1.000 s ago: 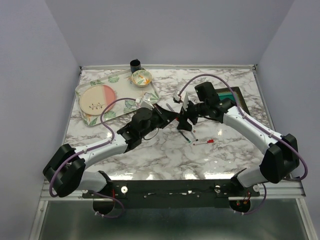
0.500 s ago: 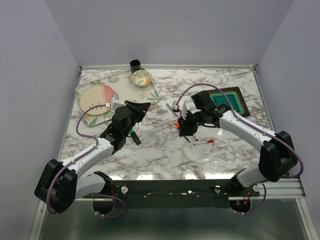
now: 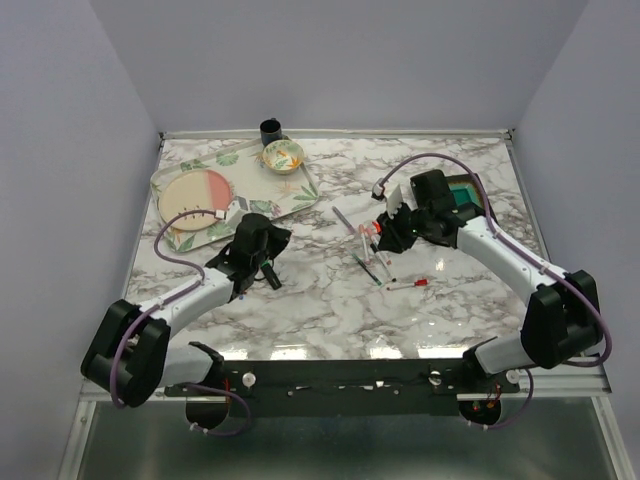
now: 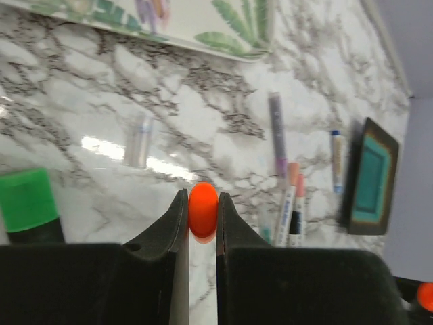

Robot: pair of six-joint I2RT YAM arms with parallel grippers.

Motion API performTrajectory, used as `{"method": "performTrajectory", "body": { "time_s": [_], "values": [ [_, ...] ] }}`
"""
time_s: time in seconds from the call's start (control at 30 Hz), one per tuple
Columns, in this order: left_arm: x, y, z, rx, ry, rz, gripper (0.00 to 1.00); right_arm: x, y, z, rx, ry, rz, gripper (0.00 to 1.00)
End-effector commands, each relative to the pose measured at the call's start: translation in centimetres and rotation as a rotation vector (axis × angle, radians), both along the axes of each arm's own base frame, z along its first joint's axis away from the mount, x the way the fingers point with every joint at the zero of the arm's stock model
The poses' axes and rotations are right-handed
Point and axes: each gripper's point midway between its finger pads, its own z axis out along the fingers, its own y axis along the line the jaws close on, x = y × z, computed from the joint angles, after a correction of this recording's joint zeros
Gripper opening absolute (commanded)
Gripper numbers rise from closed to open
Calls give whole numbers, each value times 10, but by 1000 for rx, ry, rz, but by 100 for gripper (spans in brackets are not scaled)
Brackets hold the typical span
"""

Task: Open the pen caps

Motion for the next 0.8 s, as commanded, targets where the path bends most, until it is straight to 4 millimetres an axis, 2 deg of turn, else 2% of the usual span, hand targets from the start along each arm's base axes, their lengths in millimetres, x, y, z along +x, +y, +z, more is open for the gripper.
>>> {"method": "performTrajectory", "body": {
  "time_s": [0.0, 0.07, 0.3, 0.4, 0.47, 0.5, 0.77],
  "values": [
    [-1, 24, -47, 189, 118, 11, 0, 6, -1, 4, 14, -22, -37, 1],
    [1, 26, -62, 218, 156, 10, 0, 7, -1, 3, 14, -14, -38, 2],
    [7, 29, -91, 267, 226, 4, 16, 17, -10, -9, -15, 14, -88, 10],
    [10, 32, -96, 280, 238, 13, 20, 22, -15, -15, -25, 38, -112, 13],
    [11, 34, -99, 289, 247, 20, 23, 26, -18, -20, -39, 41, -129, 18],
    [11, 37, -100, 291, 250, 33, 29, 29, -20, -24, -49, 47, -141, 20],
    [13, 41, -102, 272, 246, 50, 35, 61, -38, -50, -157, 69, -228, 24]
  ]
}}
